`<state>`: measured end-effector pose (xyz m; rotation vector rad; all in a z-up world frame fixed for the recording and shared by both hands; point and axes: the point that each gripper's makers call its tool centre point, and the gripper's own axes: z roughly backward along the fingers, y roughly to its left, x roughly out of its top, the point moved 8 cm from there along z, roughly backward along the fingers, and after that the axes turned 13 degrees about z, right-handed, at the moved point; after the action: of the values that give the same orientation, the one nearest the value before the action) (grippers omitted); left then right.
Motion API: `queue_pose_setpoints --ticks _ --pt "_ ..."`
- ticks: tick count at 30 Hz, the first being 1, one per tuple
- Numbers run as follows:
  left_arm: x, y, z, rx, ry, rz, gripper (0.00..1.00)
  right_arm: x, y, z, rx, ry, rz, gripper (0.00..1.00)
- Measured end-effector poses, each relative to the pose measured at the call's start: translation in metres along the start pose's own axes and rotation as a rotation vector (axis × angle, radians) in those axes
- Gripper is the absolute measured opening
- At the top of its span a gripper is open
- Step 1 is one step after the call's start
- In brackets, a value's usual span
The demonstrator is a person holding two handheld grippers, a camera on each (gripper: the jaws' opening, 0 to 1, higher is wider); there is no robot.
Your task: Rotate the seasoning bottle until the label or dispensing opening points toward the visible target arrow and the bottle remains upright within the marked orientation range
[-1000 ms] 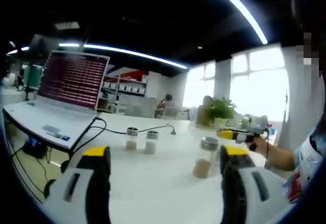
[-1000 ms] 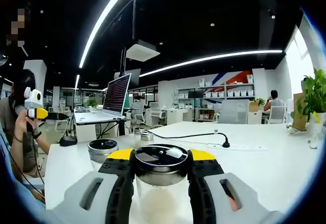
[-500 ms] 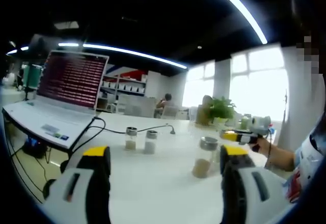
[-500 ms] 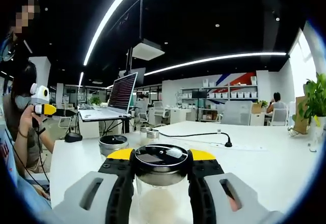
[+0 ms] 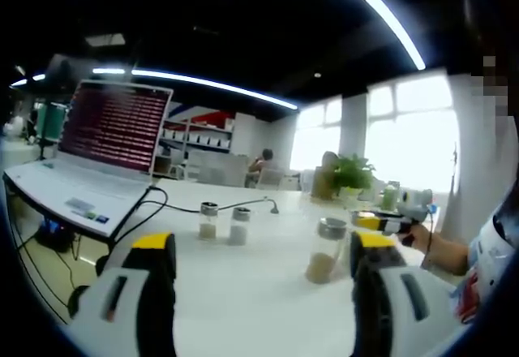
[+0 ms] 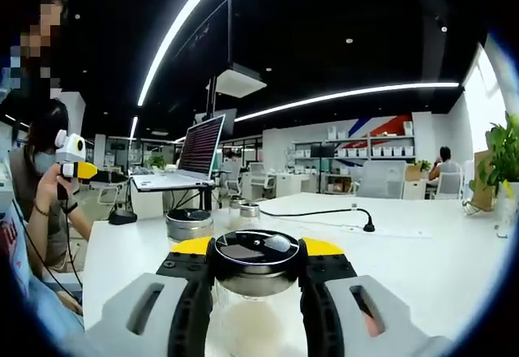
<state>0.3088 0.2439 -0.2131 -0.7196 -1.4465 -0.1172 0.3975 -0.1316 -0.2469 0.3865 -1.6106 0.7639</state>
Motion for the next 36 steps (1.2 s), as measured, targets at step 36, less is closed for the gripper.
queue_pose_setpoints --ticks 36 --pt "-0.004 -0.0065 -0.0069 -0.041 -0.003 0.015 0.93 -0.0071 0.0043 -0.0042 -0.003 0.011 0.003 0.4"
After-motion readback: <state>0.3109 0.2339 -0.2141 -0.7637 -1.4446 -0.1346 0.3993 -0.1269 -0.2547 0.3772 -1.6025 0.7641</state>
